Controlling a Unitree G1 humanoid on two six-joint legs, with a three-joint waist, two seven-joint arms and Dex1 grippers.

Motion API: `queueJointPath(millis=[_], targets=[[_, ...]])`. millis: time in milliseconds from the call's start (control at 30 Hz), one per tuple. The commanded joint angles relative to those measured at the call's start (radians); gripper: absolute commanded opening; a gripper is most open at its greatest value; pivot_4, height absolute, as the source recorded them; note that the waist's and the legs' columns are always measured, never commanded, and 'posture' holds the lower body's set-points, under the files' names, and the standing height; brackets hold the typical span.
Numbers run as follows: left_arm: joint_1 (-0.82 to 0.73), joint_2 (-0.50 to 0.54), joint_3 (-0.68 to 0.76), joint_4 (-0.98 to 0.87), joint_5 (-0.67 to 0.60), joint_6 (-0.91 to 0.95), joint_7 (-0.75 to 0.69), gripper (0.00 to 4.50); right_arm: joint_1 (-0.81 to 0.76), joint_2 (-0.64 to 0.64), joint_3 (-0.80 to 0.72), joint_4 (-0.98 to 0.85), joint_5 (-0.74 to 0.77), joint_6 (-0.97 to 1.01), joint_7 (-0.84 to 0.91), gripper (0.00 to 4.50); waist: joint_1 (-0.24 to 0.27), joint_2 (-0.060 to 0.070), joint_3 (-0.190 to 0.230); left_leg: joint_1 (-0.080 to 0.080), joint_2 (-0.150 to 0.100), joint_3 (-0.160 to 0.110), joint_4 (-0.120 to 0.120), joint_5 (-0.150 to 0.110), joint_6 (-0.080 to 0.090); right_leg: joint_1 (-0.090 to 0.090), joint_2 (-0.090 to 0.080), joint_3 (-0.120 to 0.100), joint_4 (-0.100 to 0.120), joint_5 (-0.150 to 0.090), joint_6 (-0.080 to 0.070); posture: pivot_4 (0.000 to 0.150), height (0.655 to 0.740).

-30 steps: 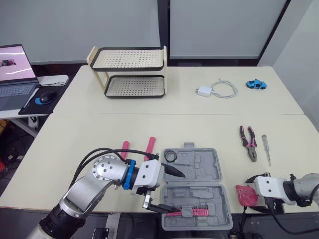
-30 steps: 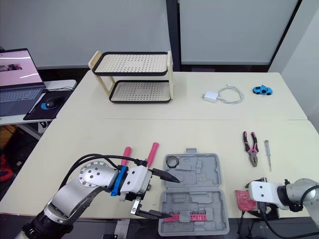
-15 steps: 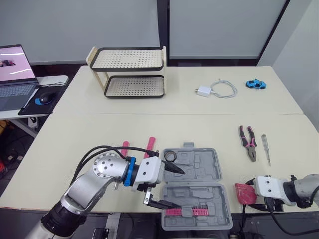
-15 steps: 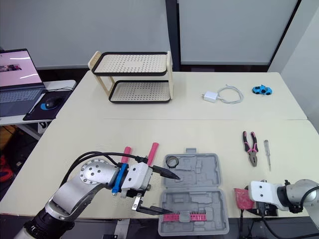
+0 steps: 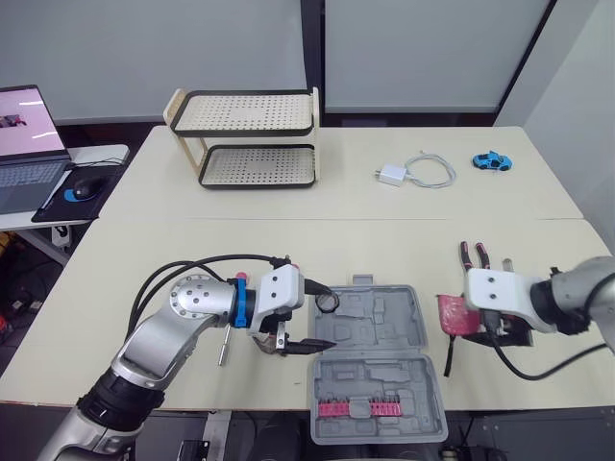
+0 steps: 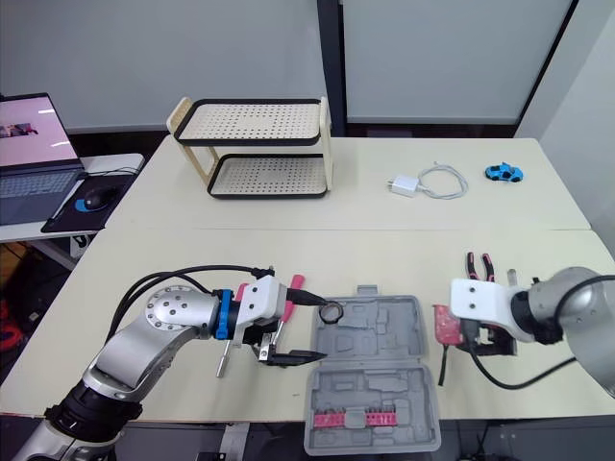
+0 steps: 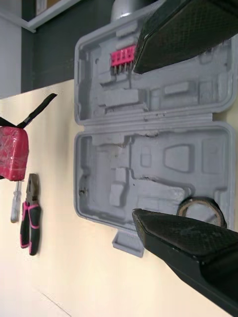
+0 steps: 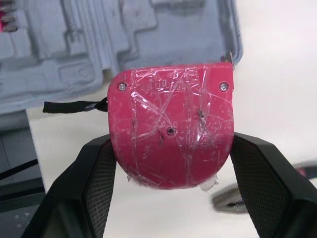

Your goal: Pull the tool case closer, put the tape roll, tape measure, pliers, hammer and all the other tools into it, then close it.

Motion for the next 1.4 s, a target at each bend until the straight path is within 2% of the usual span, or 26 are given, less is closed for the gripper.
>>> queueJointPath(millis=[33,200,500,867,1400], targets=[[-0.003,-0.007,0.012,-0.041,-0.007,0.024,0.022,4.5,-0.13,0.064,0.131,0.042,-0.058,0.046,0.025,3.21,-0.001,0.0,0.0,0.0,0.0,0.0,0.0,0.0,0.0,0.0,0.0,0.0,0.0,0.0,0.0,0.15,0.74],[-0.002,0.006,-0.01,-0.022,0.049,0.004,0.027,4.5,-0.284,0.178,0.304,0.172,-0.15,0.038,0.05,3.21,0.0,0.0,0.0,-0.001,0.0,0.0,0.0,0.001,-0.002,-0.002,0.0,0.001,0.0,0.0,0.0,0.15,0.74],[-0.002,-0.009,-0.03,0.012,0.11,-0.023,0.041,4.5,-0.408,0.31,0.438,0.356,-0.249,0.003,0.075,3.21,0.0,0.0,0.0,-0.001,0.0,0.0,0.0,0.001,-0.002,-0.002,0.0,0.001,0.0,0.0,0.0,0.15,0.74],[0.01,-0.024,-0.04,0.022,0.133,-0.045,0.049,4.5,-0.448,0.401,0.486,0.468,-0.323,-0.019,0.092,3.21,0.0,0.0,0.0,-0.002,0.0,0.0,0.0,0.002,-0.003,-0.004,0.0,0.001,0.001,0.0,-0.001,0.15,0.74],[-0.044,-0.045,-0.052,-0.002,0.132,0.013,0.039,4.5,-0.455,0.453,0.48,0.532,-0.371,-0.036,0.099,3.21,-0.001,0.0,0.0,-0.002,0.0,0.0,0.0,0.002,-0.003,-0.004,0.0,0.001,0.001,0.0,-0.001,0.15,0.74]])
